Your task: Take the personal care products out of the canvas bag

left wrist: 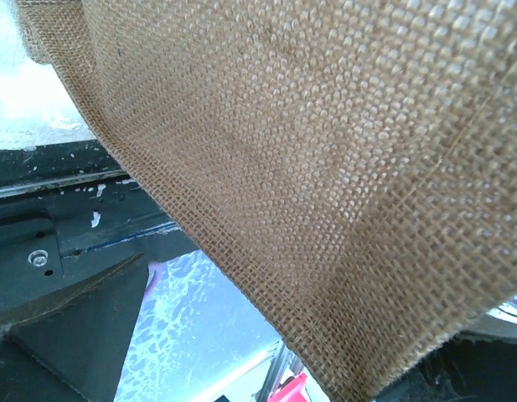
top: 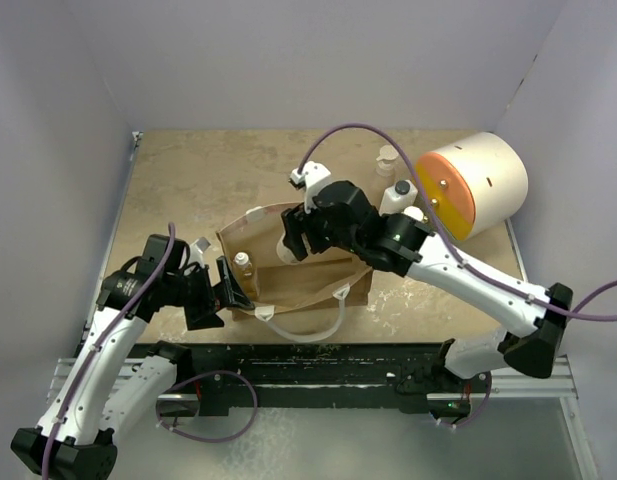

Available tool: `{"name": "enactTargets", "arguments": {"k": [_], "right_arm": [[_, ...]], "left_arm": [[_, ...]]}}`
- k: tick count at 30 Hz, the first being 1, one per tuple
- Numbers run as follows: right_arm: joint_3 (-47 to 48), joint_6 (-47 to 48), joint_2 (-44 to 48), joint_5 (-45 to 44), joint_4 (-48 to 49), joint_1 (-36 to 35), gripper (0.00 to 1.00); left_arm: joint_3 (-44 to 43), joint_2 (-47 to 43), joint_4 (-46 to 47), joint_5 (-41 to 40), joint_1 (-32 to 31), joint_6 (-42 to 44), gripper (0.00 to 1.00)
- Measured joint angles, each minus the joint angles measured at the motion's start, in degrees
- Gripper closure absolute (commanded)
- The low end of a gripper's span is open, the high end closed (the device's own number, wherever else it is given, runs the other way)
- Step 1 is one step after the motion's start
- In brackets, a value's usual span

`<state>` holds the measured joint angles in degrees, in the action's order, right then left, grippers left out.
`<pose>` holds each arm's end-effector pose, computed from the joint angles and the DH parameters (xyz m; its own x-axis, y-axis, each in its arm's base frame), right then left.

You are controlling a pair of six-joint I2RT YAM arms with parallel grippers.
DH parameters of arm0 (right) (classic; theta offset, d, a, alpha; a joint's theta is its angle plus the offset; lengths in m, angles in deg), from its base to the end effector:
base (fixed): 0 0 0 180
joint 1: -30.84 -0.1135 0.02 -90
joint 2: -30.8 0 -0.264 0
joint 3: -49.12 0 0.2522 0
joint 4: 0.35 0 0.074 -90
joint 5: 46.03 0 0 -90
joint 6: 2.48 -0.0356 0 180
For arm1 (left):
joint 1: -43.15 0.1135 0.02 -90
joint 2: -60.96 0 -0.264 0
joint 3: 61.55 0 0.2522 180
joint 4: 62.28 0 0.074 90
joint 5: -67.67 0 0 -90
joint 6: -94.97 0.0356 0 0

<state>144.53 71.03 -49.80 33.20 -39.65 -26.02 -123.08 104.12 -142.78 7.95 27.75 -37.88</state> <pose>0.1804 0.2642 0.3932 -0.4244 -0.1400 -0.8946 -0.6353 0.7500 0.1840 0.1068 -0.0480 0.2810 -0.9353 -0.3515 -0.0396 -0.2449 0.7241 -0.6447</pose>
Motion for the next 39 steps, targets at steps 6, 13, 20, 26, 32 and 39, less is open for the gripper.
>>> {"name": "enactTargets", "arguments": {"k": [6,13,20,26,32,39], "right_arm": [[2.91,1.57,6.1,-7.28,-6.05,-0.02,1.0],[8.04,7.19,13.51,-22.53,-8.09,0.0,1.0],[3.19,8.68,18.95,-38.45,-7.61,2.43,1.0],[-5.7,2.64,19.47,-41.05,-8.22,7.15,1.0],[-18.23,-8.9,21.97,-40.65,-8.35,8.87,1.0],[-27.1,-20.11,24.28,-40.28,-8.33,11.58,1.0]], "left_arm": [[0.04,0.33,0.04,0.02,0.0,0.39,0.01],[0.83,0.07,0.92,0.42,0.0,0.39,0.01],[0.83,1.62,1.84,0.42,0.0,0.44,0.01],[0.83,3.3,2.95,0.59,0.0,0.44,0.01],[0.33,5.05,3.1,0.66,0.0,0.42,0.01],[-0.07,5.55,4.72,0.48,0.0,-0.68,0.01]]}}
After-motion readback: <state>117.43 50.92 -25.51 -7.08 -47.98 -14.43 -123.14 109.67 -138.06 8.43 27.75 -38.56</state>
